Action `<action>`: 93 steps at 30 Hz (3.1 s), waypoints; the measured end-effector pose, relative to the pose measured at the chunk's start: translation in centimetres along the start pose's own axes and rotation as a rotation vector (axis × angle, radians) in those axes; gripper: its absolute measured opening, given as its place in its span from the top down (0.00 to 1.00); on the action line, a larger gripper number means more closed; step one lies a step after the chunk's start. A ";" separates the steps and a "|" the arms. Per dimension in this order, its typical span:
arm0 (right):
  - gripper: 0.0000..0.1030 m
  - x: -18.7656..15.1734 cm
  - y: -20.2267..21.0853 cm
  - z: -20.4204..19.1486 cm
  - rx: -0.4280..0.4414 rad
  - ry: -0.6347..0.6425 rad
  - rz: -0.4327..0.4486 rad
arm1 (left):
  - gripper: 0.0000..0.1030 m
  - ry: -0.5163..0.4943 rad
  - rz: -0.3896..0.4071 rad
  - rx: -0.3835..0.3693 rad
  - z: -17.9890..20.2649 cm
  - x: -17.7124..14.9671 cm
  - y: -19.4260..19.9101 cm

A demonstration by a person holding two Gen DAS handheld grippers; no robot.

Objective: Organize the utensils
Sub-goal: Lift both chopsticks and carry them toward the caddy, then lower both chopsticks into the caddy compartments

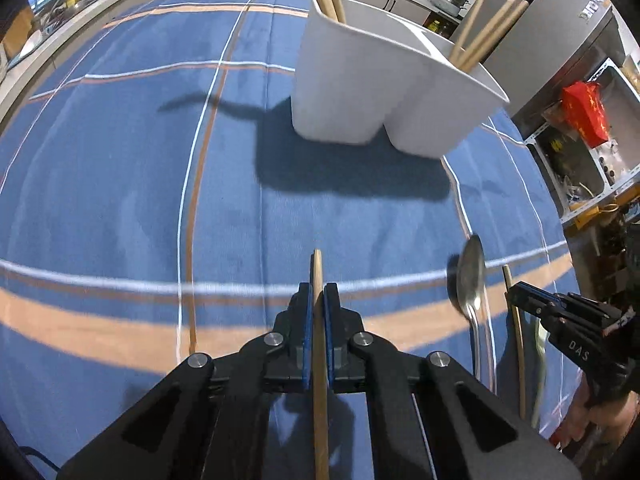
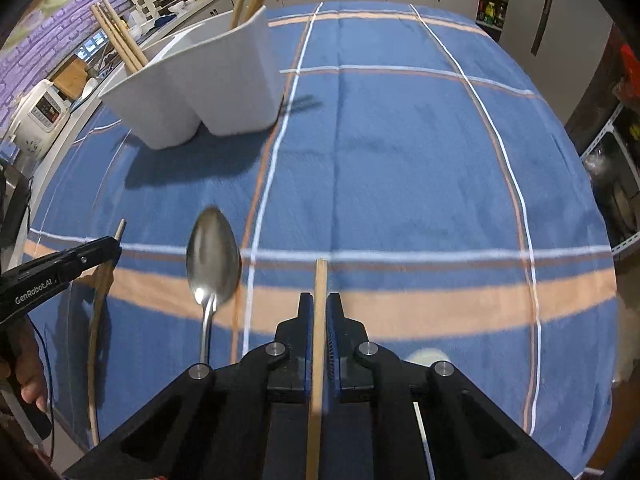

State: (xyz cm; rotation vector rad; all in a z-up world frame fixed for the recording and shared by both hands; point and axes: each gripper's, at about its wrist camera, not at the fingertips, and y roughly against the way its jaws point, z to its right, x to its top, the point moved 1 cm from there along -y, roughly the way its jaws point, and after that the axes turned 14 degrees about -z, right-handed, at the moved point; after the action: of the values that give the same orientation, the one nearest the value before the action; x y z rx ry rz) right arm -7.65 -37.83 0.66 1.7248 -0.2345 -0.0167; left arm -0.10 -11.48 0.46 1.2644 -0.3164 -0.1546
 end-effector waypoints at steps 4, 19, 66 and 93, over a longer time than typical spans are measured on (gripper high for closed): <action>0.93 -0.8 0.1 0.2 0.010 -0.010 -0.015 | 0.95 -0.006 0.007 0.003 0.3 -1.0 0.1; 0.93 -2.0 0.2 -1.1 -0.032 -0.003 -0.068 | 0.95 -0.024 -0.009 0.012 0.5 -0.9 -0.3; 0.93 -2.3 0.4 -3.0 -0.093 0.034 -0.049 | 0.96 0.001 0.041 0.062 1.6 -1.9 -0.3; 0.93 -7.2 12.1 -2.4 0.195 0.033 0.394 | 0.96 -0.082 0.390 -0.007 6.4 -8.1 13.7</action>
State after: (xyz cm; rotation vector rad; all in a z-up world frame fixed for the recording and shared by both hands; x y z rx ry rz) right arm -16.08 -36.07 12.03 1.8430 -0.5627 0.3323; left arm -10.55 -10.87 14.00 1.1679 -0.6255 0.1261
